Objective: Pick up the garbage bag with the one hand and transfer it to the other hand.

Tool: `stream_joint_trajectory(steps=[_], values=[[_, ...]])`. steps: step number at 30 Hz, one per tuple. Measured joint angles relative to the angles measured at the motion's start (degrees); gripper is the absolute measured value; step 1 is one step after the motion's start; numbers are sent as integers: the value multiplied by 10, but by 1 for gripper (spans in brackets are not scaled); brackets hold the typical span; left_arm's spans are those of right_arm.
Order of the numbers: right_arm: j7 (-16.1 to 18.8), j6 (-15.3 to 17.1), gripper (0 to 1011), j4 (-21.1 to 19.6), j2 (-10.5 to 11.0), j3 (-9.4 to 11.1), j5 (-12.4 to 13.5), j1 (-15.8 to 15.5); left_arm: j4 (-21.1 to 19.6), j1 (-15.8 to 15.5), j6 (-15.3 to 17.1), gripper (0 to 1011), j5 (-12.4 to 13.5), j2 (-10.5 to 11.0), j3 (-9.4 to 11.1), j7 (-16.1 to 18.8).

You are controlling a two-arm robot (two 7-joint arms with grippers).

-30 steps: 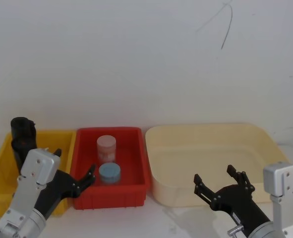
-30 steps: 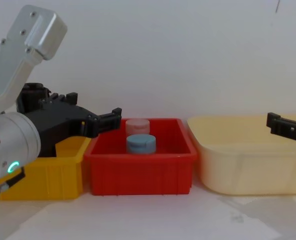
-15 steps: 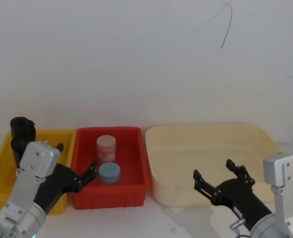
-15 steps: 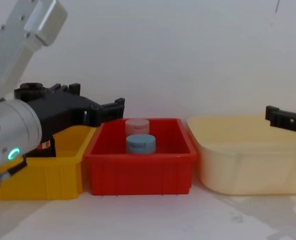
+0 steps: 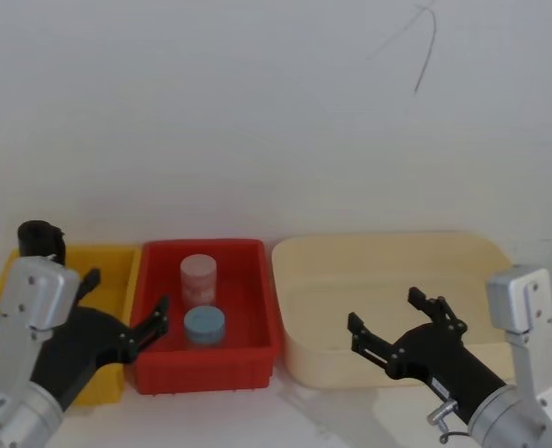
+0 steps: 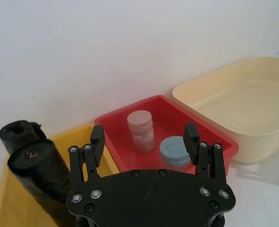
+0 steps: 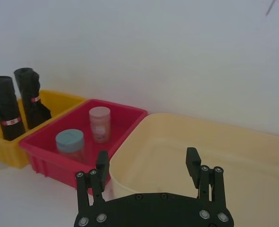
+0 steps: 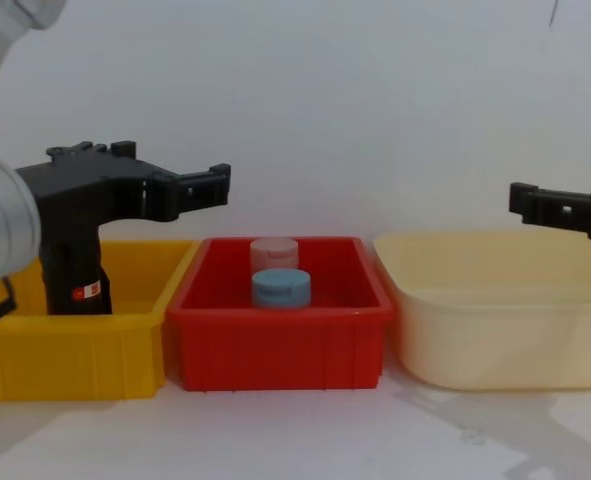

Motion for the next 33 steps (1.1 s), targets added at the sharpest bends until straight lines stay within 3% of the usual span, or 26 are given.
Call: stream_joint_trajectory(steps=[10, 22, 33], values=[[13, 18, 1001, -12, 2, -7, -1, 0, -60, 46, 31, 1001, -17, 10, -29, 12], [27, 23, 1001, -17, -1, -17, -8, -2, -117, 97, 56, 1001, -17, 16, -55, 36], [38, 28, 1001, -9, -18, -33, -15, 18, -137, 135, 57, 1001, -23, 28, -93, 41]])
